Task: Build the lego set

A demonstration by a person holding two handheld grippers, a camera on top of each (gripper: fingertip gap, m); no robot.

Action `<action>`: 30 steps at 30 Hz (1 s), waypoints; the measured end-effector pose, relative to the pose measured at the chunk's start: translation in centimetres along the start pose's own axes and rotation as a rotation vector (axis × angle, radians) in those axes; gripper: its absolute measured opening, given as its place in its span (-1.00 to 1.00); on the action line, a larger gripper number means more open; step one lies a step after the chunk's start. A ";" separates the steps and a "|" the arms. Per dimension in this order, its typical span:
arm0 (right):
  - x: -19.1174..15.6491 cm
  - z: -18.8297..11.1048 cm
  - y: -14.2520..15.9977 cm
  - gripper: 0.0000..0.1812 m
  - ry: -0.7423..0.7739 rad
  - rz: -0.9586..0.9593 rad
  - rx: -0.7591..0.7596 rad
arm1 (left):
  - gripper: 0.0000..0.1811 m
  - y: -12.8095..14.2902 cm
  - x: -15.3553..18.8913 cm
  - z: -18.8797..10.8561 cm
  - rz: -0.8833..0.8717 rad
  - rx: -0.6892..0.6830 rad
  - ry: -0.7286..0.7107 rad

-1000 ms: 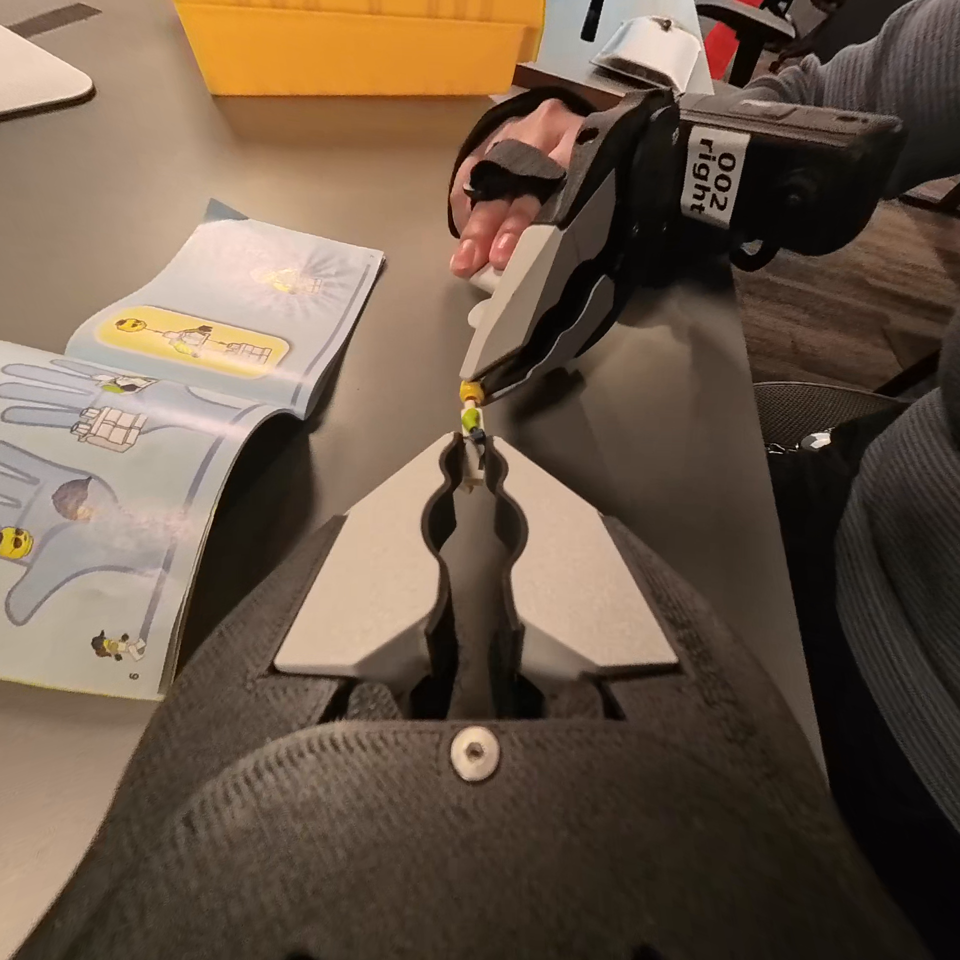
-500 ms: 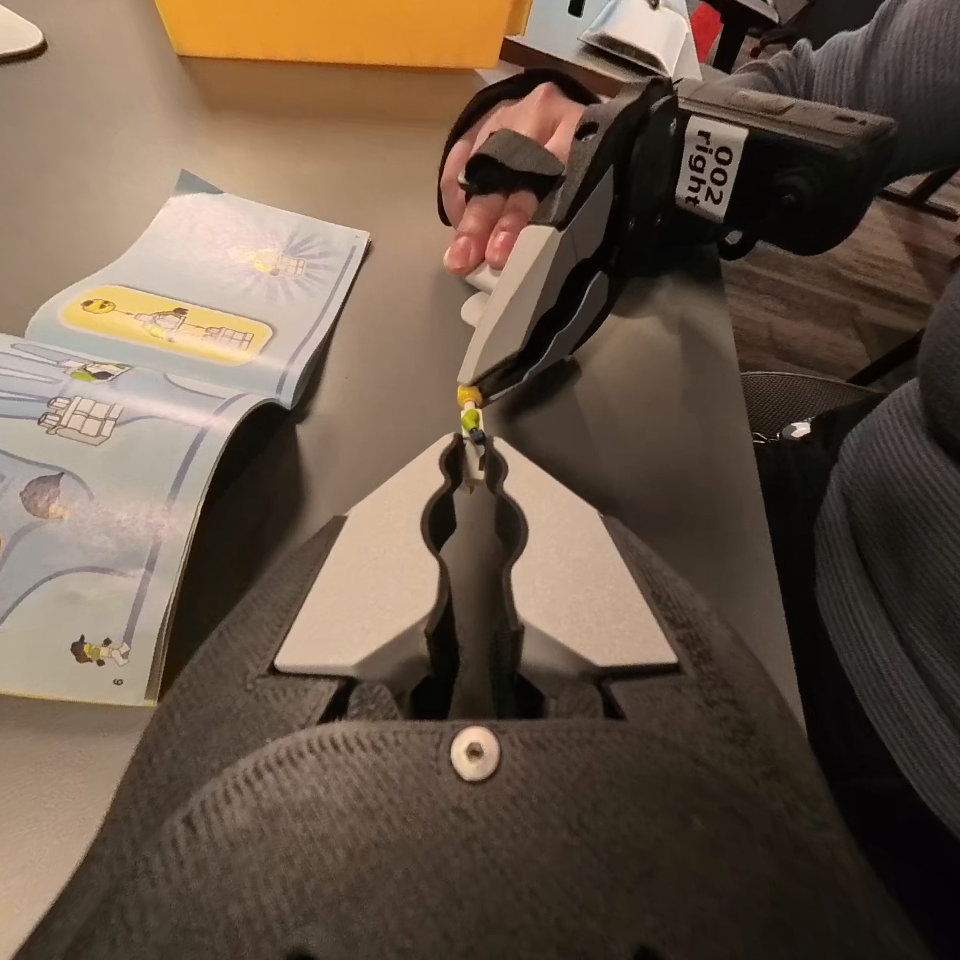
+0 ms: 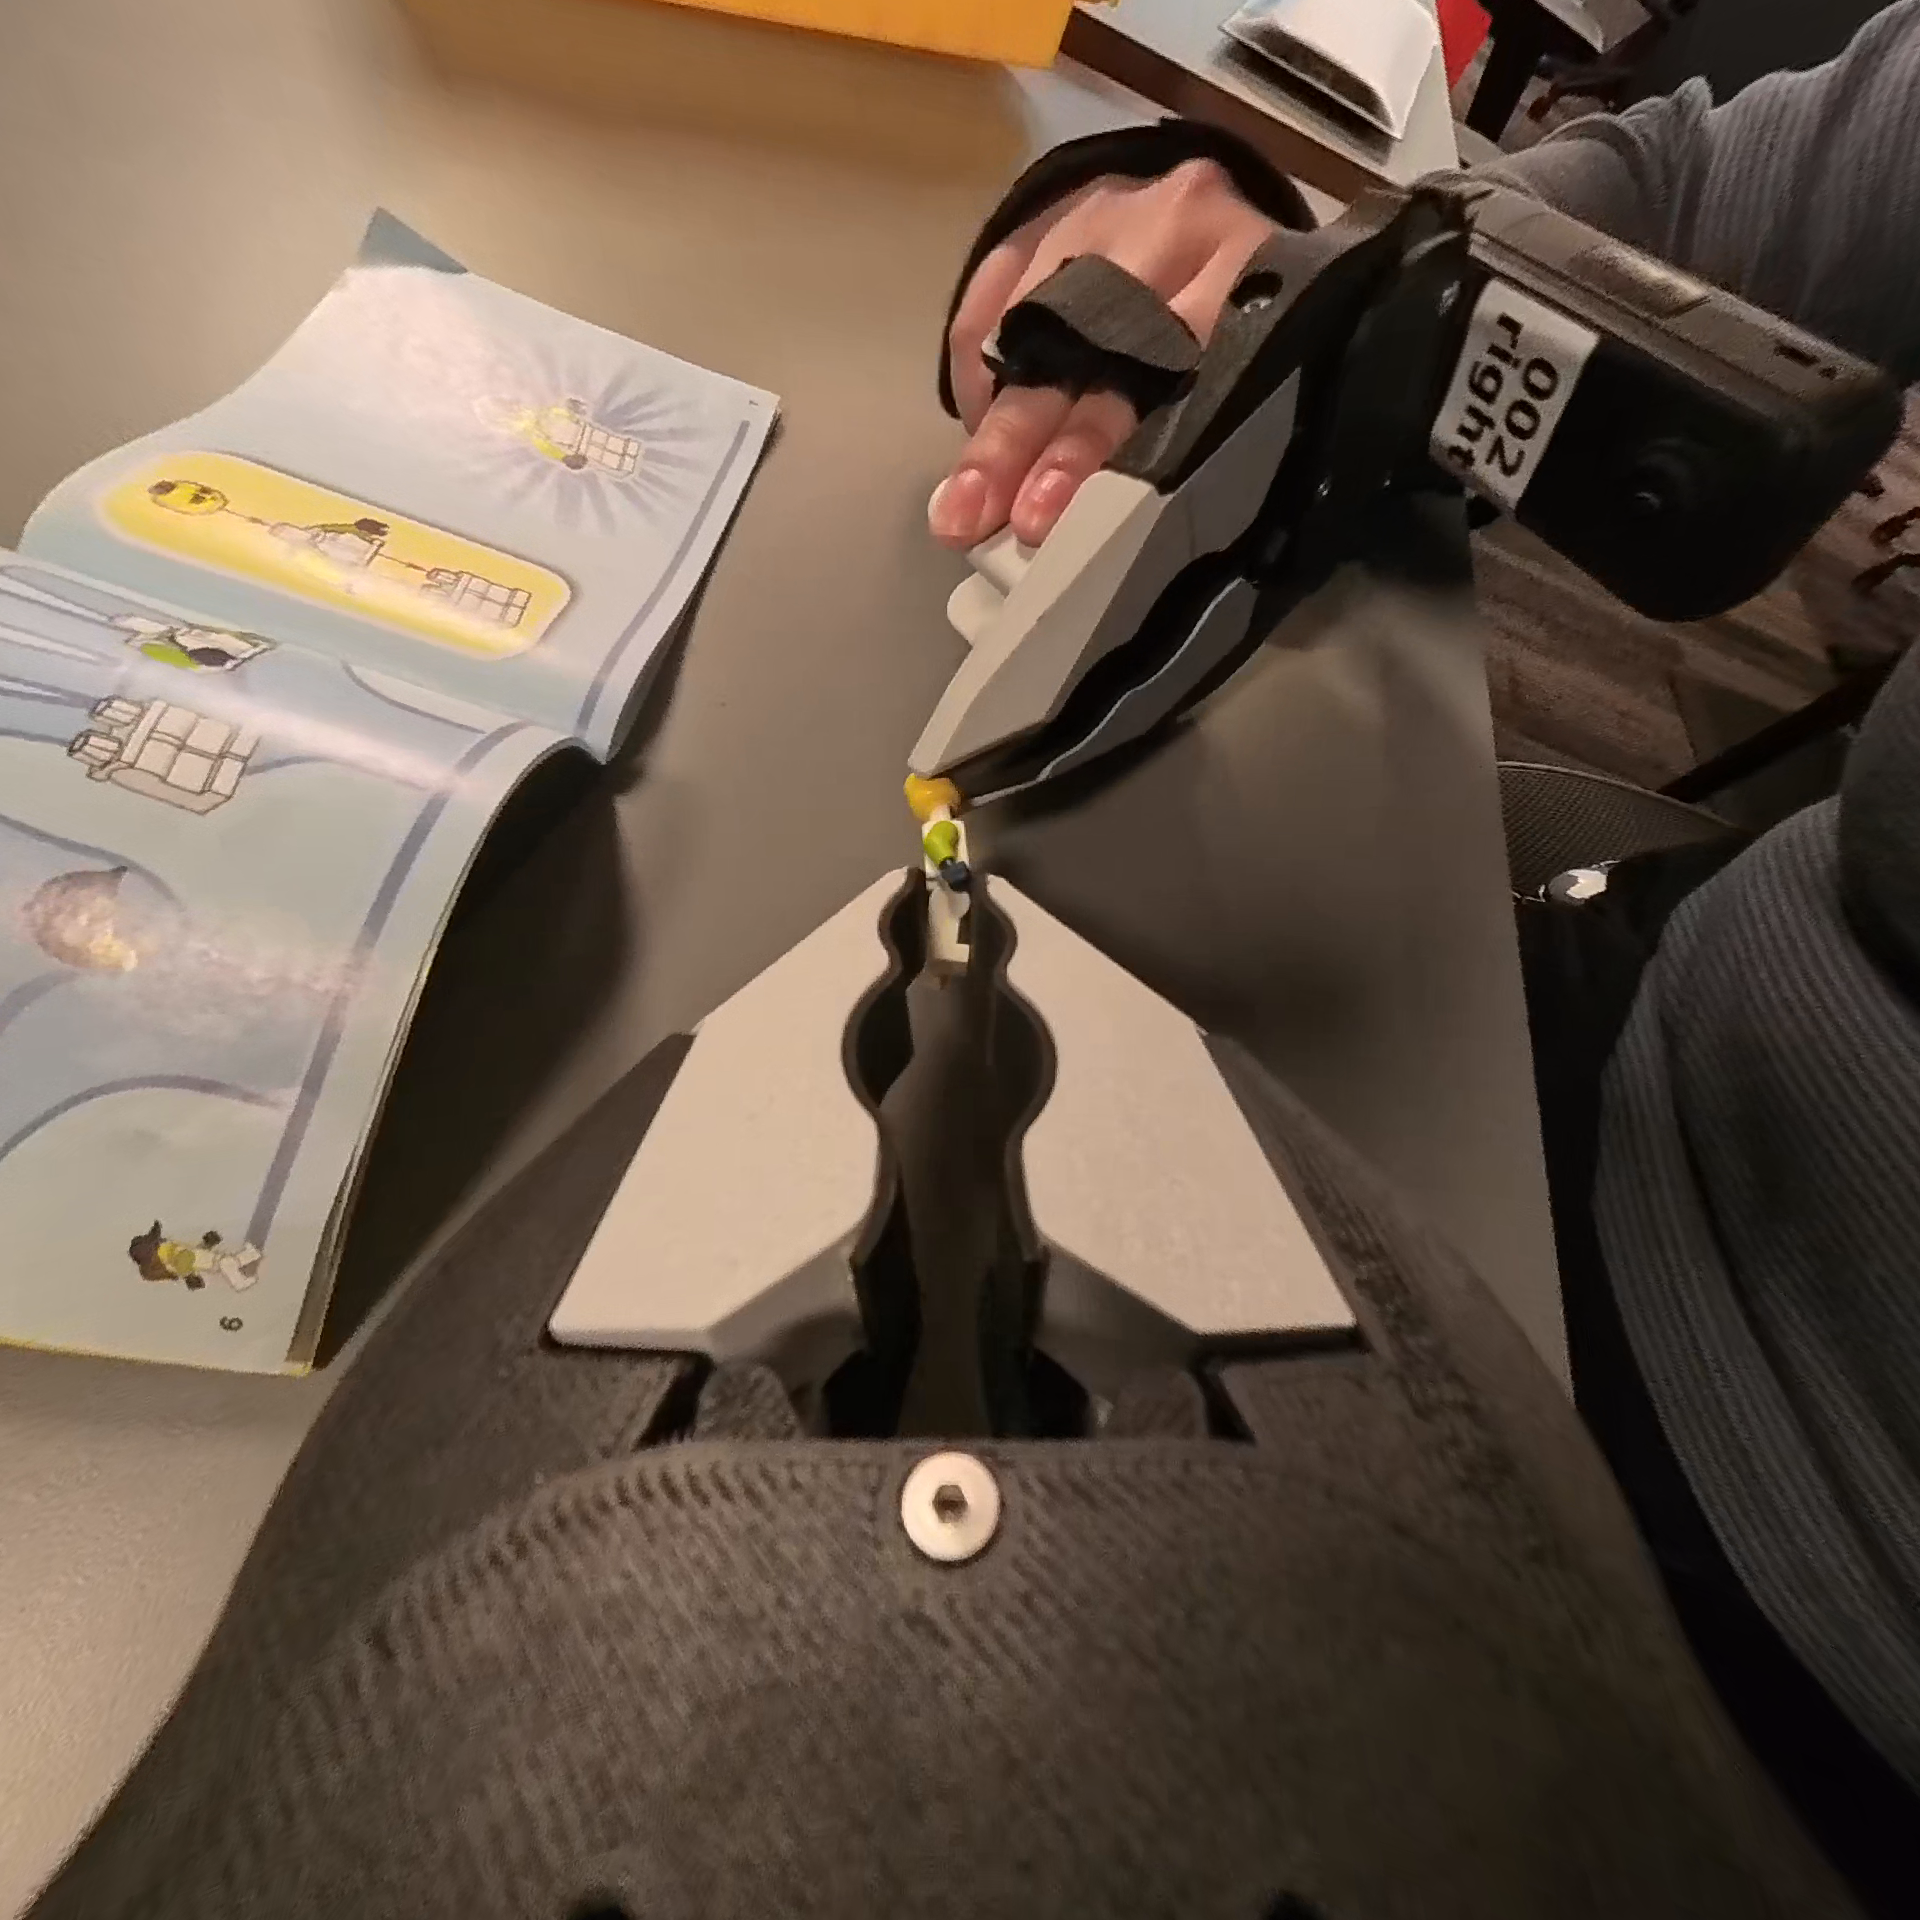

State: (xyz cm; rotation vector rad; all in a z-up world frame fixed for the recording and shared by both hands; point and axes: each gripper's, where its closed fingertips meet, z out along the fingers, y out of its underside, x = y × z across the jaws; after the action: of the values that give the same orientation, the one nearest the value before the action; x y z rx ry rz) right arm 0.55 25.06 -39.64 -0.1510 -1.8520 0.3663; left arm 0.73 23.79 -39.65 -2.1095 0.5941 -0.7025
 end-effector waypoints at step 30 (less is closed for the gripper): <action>3.8 1.0 3.2 -1.00 0.193 0.196 -0.157 | -0.94 -2.5 -2.2 -1.6 -0.030 0.209 -0.200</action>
State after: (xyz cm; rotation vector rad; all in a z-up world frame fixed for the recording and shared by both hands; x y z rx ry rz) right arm -1.81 28.97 -37.49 -0.4622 -1.6779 0.3294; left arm -1.48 25.64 -37.42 -1.9672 0.3642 -0.5370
